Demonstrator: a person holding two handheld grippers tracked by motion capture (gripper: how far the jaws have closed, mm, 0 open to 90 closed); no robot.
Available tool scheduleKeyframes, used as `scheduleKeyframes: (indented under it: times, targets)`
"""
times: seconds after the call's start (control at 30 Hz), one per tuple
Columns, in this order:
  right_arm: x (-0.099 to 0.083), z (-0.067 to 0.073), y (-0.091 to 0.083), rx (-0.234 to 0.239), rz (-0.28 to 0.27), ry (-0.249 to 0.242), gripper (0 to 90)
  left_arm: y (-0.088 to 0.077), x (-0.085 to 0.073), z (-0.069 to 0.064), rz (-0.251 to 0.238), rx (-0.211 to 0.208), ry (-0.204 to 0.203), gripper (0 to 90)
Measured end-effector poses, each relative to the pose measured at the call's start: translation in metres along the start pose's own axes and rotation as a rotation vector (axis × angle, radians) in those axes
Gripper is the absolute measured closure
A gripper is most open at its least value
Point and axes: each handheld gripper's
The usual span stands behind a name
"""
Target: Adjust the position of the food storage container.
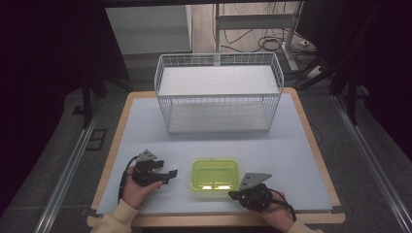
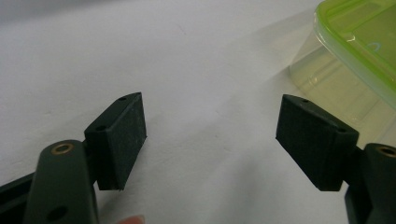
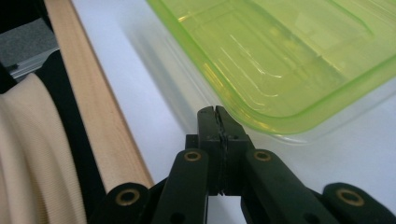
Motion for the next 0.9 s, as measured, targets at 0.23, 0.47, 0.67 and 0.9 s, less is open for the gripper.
scheduleKeyframes:
  times: [0.23,0.47,0.67,0.9]
  targets:
    - [0.000,-0.007,0.001,-0.008,-0.004,0.027,89.4,0.000,0.000,0.000,0.000,-0.001,0.000,23.7]
    - [-0.001,-0.004,-0.002,0.002,-0.002,0.019,89.4,-0.001,0.000,-0.001,-0.009,-0.005,-0.005,23.7]
    - [0.002,-0.002,-0.021,0.028,-0.055,0.031,89.4,-0.003,0.003,-0.008,-0.023,-0.015,-0.001,23.0]
    - [0.008,-0.028,-0.041,0.027,-0.143,0.143,89.3,-0.008,0.004,-0.015,-0.039,-0.058,-0.025,22.8]
Point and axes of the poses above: each handheld gripper's, and its own axes: y roughly forward along the jaws, x roughly out of its top, z roughly to its left, and after that the axes turned 13 degrees about -x, right-handed
